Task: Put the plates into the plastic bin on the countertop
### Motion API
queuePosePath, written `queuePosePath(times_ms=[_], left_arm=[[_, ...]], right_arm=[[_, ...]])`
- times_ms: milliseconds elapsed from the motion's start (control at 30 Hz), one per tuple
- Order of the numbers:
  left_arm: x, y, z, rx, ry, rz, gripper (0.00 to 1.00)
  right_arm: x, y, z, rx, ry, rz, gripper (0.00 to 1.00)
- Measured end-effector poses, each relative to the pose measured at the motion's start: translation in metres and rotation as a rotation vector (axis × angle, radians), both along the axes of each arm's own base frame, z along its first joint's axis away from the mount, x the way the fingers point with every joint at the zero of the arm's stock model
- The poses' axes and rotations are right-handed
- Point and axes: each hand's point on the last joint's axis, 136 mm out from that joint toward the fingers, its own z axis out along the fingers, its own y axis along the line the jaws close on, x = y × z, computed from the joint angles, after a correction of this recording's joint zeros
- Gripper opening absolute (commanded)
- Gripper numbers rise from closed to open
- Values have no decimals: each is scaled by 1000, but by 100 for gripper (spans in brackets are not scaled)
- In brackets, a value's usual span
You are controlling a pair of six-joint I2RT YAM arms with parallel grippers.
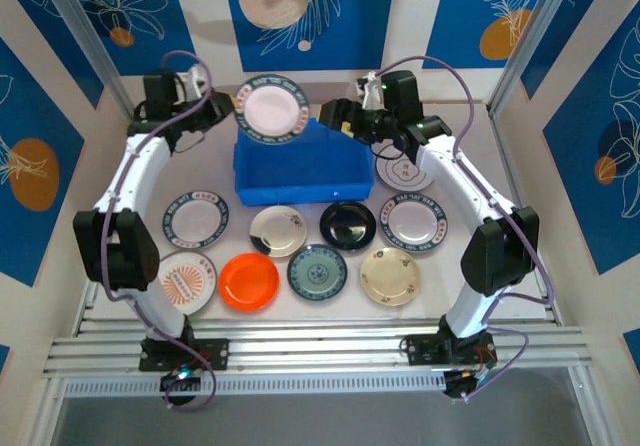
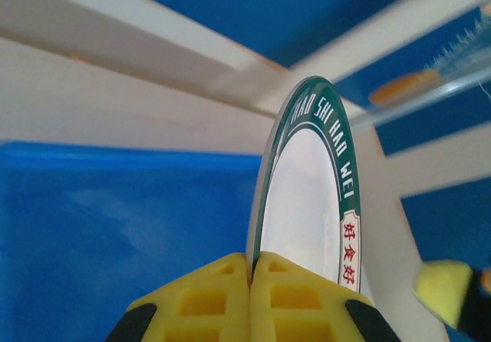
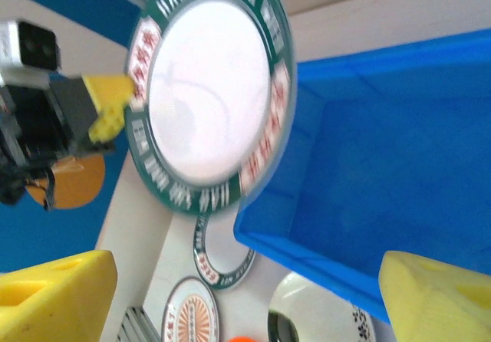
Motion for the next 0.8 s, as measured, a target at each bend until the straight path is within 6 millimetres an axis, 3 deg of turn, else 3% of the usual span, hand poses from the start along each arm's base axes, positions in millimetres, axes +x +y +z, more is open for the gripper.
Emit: queuePosePath(times_ms=[133, 400, 500, 600, 700, 733, 800], left_arm=[[-12, -36, -2, -55, 33, -82, 0], [-23, -73, 11, -123, 17, -171, 0], [-26, -82, 7, -127, 32, -195, 0], [-28, -88, 2, -126, 44, -208, 0], [-26, -85, -6, -111, 60, -191, 0], [-26, -83, -12, -101, 66, -183, 18], [-25, -81, -18, -80, 72, -174, 92]], right_arm=[[11, -15, -8, 20, 18, -37, 86], [19, -29, -34, 29, 79, -67, 79], [21, -26, -37, 44, 87, -58, 53], [23, -23, -39, 65, 94, -47, 0], [24, -19, -39, 98, 110, -23, 0], [25, -18, -38, 103, 107, -19, 0], [26, -16, -41, 102, 118, -18, 0]])
